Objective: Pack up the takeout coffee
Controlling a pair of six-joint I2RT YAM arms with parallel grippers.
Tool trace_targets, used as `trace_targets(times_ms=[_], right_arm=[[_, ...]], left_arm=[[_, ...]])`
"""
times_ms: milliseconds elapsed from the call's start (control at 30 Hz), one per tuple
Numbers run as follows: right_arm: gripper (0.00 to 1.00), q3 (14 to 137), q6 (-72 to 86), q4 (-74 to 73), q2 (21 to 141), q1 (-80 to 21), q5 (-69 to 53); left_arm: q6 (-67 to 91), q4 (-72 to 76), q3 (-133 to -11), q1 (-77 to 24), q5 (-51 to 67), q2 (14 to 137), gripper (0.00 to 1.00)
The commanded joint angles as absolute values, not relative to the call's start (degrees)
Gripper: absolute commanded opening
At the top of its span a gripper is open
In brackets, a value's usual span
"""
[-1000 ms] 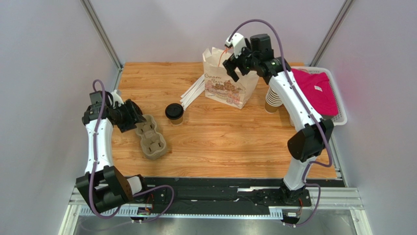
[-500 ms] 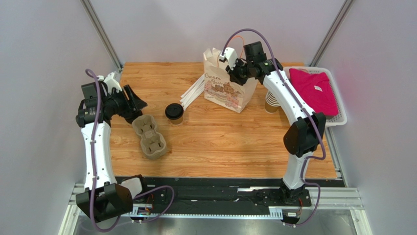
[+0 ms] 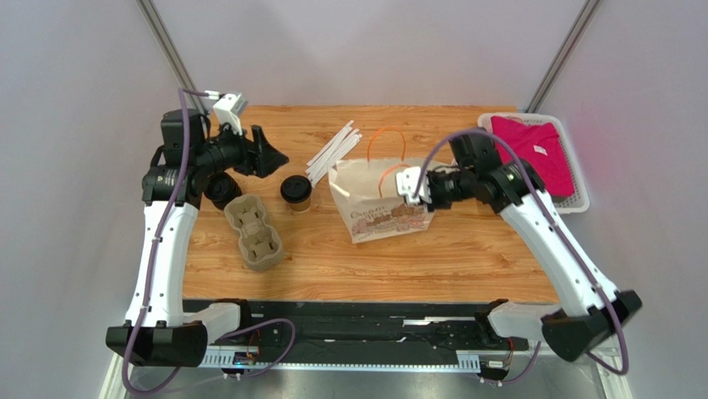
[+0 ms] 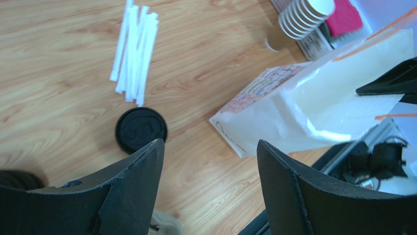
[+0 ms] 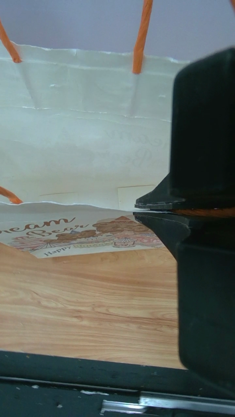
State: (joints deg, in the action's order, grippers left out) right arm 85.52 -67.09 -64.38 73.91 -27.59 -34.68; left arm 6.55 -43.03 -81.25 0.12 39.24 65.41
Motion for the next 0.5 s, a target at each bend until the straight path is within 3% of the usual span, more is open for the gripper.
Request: trace_targets(times_ms=[0,33,67,167,367,467], right_arm=[[0.07,75.1,-83.2,-65.1,66.0,-29.2,-35.8],[0.12,73.5,-83.2,-63.7,63.5,-30.2,-34.5],[0.31,72.3,-83.4,-62.0,62.5,-30.5,-33.9],[0.66,69.6,-81.0,-59.2,58.6,-30.9,-30.9],[0.86,78.6,-60.9,-59.3,54.2,-31.0,-29.0],[0.87,83.6,-49.2,-56.4,53.2,-31.0,-25.2]], left_arm=[[1.6,-41.9,-84.1,-6.8,43.2,66.9,0.80],[1.9,-42.0,-84.2,-8.0,43.3,67.1,0.80],[2.1,-42.0,-84.2,-10.4,43.3,67.2,0.82],[3.0,-41.8,-83.4,-15.8,42.2,67.2,0.83],[7.1,-36.2,-79.5,-26.2,38.2,67.1,0.84],[7.4,-34.5,-79.5,-29.1,36.9,69.2,0.84]])
